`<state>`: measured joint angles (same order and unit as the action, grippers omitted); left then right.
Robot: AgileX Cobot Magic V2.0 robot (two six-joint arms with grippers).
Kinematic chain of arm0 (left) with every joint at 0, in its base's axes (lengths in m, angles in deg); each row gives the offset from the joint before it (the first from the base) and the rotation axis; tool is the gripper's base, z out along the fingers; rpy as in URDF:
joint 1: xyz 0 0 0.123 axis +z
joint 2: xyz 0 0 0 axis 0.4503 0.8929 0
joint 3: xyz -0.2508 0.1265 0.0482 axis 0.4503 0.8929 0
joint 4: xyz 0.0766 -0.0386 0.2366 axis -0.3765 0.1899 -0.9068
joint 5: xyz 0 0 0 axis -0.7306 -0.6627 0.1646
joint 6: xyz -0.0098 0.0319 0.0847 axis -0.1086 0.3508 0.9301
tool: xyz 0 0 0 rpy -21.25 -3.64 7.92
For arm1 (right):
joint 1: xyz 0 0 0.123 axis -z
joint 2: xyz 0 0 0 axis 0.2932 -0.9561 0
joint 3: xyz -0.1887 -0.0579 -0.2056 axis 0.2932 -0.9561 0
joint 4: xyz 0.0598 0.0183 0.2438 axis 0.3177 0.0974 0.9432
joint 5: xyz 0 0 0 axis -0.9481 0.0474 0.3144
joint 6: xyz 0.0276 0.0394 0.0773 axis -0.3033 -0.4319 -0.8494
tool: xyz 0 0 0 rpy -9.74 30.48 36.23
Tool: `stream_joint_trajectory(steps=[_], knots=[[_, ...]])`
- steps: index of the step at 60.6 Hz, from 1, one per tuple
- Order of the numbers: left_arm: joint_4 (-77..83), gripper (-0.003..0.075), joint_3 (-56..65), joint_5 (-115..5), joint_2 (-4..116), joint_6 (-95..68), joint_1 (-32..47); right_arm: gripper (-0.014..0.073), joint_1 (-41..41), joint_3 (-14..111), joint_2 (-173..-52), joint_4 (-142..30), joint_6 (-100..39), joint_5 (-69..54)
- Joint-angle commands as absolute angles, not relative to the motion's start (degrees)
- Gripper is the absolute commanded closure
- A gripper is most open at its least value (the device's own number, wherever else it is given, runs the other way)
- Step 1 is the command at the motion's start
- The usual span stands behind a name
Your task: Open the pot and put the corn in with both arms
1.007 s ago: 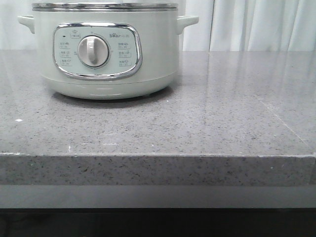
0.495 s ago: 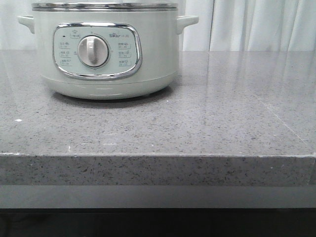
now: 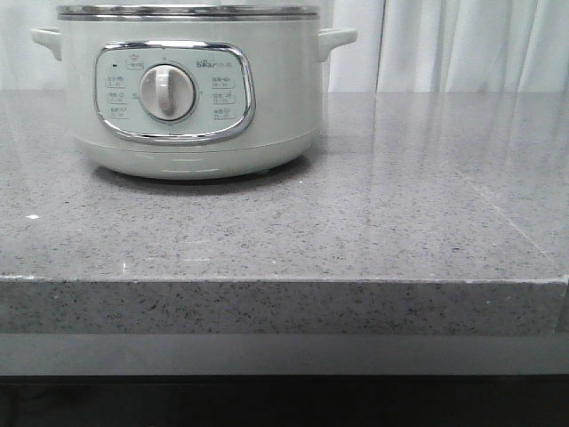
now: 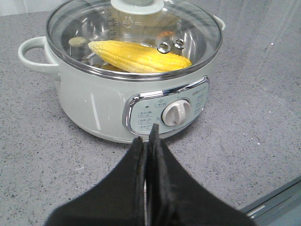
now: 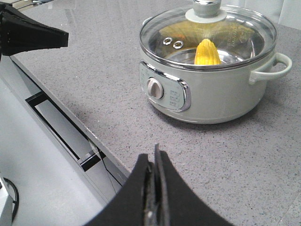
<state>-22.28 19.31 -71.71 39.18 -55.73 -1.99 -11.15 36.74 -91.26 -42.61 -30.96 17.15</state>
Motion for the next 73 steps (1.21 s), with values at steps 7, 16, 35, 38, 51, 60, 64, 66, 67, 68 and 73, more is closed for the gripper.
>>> stream_joint_trajectory(steps=[7,16,35,38,51,60,64,66,67,68,73], knots=[[-23.0,0.0741,21.7,-65.8,33.2,-55.7,-0.8,0.0658,-11.1,38.2,-91.2,-41.2,-30.6,13.8],[-22.7,0.0741,30.9,-58.8,22.1,-55.7,4.9,0.0658,-11.1,38.2,-91.2,-41.2,-30.6,13.8],[-22.2,0.0741,54.2,-44.0,1.4,-55.7,15.9,0.0658,-11.1,38.2,-91.2,-41.2,-30.6,13.8],[-22.2,0.0741,56.4,-42.6,-0.4,-55.7,16.6,0.0658,-11.1,38.2,-91.2,-41.2,-30.6,13.8],[-21.8,0.0741,62.4,-38.2,-3.4,-55.9,19.8,0.0658,-11.1,38.2,-91.2,-41.2,-30.6,13.9],[-21.8,0.0741,62.6,-36.7,-3.4,-56.1,21.7,0.0658,-11.1,38.2,-91.2,-41.2,-30.6,13.8],[-21.8,0.0741,62.6,-36.7,-3.4,-56.1,21.7,0.0658,-11.1,38.2,-91.2,-41.2,-30.6,13.8],[-21.8,0.0741,62.6,-36.7,-3.4,-56.1,21.7,0.0658,-11.1,38.2,-91.2,-41.2,-30.6,13.8],[-21.8,0.0741,62.6,-36.7,-3.4,-56.1,21.7,0.0658,-11.1,38.2,-91.2,-41.2,-30.6,13.8],[-21.8,0.0741,62.6,-36.7,-3.4,-56.1,21.7,0.0658,-11.1,38.2,-91.2,-41.2,-30.6,13.8],[-21.8,0.0741,62.6,-36.7,-3.3,-56.1,21.7,0.0658,-11.1,38.2,-91.2,-41.2,-30.6,13.8]])
